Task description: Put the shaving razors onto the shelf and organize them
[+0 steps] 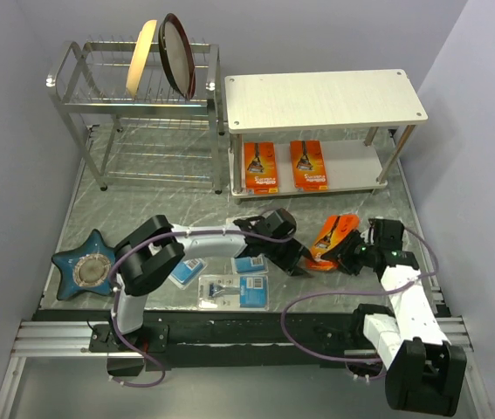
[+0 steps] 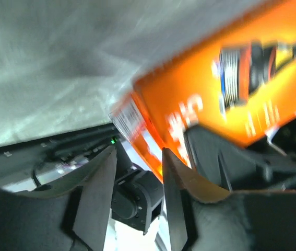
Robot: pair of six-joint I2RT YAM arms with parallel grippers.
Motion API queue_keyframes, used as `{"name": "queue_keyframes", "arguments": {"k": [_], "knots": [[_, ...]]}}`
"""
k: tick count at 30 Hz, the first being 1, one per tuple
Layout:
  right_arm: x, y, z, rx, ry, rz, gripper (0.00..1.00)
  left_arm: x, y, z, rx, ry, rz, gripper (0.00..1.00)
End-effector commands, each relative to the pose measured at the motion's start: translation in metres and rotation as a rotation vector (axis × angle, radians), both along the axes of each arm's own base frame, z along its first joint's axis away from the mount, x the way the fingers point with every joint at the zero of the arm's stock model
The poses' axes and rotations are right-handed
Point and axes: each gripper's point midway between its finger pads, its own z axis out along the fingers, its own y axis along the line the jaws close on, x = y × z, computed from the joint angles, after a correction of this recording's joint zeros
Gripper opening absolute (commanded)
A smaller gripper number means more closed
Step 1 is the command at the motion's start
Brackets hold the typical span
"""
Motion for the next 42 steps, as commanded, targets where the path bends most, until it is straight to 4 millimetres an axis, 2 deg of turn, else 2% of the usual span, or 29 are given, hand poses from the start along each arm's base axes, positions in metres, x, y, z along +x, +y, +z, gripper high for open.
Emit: {"name": "queue_keyframes", "arguments": {"k": [1,3,4,5,6,7,8,9,10,11,12,13,15,17,18,19,21,22,24,27,29,34,39,40,42], "knots": [[0.016,-0.006,0.054,-0.105,-0.2,0.127,0.29,0.049,0.036,0.03,-0.02,-0.128,0.021,0.47],[0.014,-0.004,0.065,-0.116,-0.218,0.185,0.29,0.062,0.061,0.028,0.009,-0.199,-0.008,0.49],[0.019,-0.006,0.081,-0.156,-0.281,0.24,0.3,0.079,0.079,0.028,0.026,-0.254,-0.019,0.5],[0.015,-0.003,0.085,-0.146,-0.269,0.279,0.3,0.084,0.091,0.028,0.031,-0.279,-0.025,0.5],[0.02,-0.002,0.102,-0.16,-0.311,0.31,0.3,0.091,0.1,0.03,0.025,-0.317,-0.031,0.52],[0.019,-0.003,0.107,-0.183,-0.331,0.362,0.29,0.102,0.115,0.03,0.03,-0.357,-0.042,0.52],[0.015,-0.003,0.108,-0.183,-0.311,0.382,0.28,0.098,0.129,0.03,0.036,-0.356,-0.035,0.52],[0.018,-0.003,0.122,-0.196,-0.344,0.396,0.28,0.097,0.14,0.026,0.051,-0.329,-0.019,0.51],[0.018,-0.004,0.126,-0.208,-0.35,0.405,0.28,0.106,0.156,0.024,0.06,-0.314,0.031,0.49],[0.02,-0.005,0.129,-0.216,-0.35,0.406,0.28,0.103,0.168,0.02,0.063,-0.297,0.049,0.49],[0.025,-0.008,0.14,-0.233,-0.371,0.399,0.28,0.108,0.175,0.021,0.055,-0.299,0.069,0.49],[0.03,-0.013,0.143,-0.253,-0.378,0.395,0.28,0.121,0.185,0.029,0.033,-0.337,0.102,0.49],[0.043,-0.025,0.151,-0.325,-0.397,0.392,0.28,0.126,0.193,0.029,0.022,-0.339,0.125,0.49],[0.057,-0.04,0.144,-0.414,-0.389,0.432,0.28,0.134,0.203,0.036,0.015,-0.342,0.165,0.49],[0.064,-0.045,0.148,-0.442,-0.398,0.447,0.28,0.141,0.211,0.039,0.023,-0.349,0.194,0.5],[0.073,-0.052,0.14,-0.469,-0.377,0.478,0.27,0.145,0.217,0.045,0.028,-0.364,0.216,0.5],[0.088,-0.063,0.147,-0.501,-0.397,0.492,0.25,0.161,0.235,0.052,0.039,-0.42,0.252,0.51],[0.098,-0.067,0.141,-0.497,-0.383,0.501,0.25,0.166,0.242,0.054,0.042,-0.442,0.265,0.52],[0.113,-0.075,0.147,-0.518,-0.396,0.488,0.24,0.179,0.265,0.053,0.081,-0.478,0.3,0.52],[0.131,-0.084,0.142,-0.51,-0.394,0.449,0.25,0.188,0.289,0.048,0.142,-0.538,0.289,0.53],[0.143,-0.085,0.14,-0.504,-0.426,0.434,0.25,0.193,0.296,0.049,0.167,-0.595,0.269,0.55],[0.164,-0.09,0.127,-0.496,-0.44,0.387,0.26,0.185,0.301,0.042,0.199,-0.659,0.183,0.61],[0.167,-0.09,0.107,-0.481,-0.435,0.366,0.28,0.161,0.306,0.021,0.206,-0.63,0.078,0.67],[0.171,-0.093,0.108,-0.497,-0.457,0.358,0.29,0.156,0.305,0.019,0.199,-0.627,0.049,0.67],[0.17,-0.095,0.096,-0.501,-0.451,0.35,0.3,0.149,0.308,0.014,0.203,-0.632,0.002,0.7]]}}
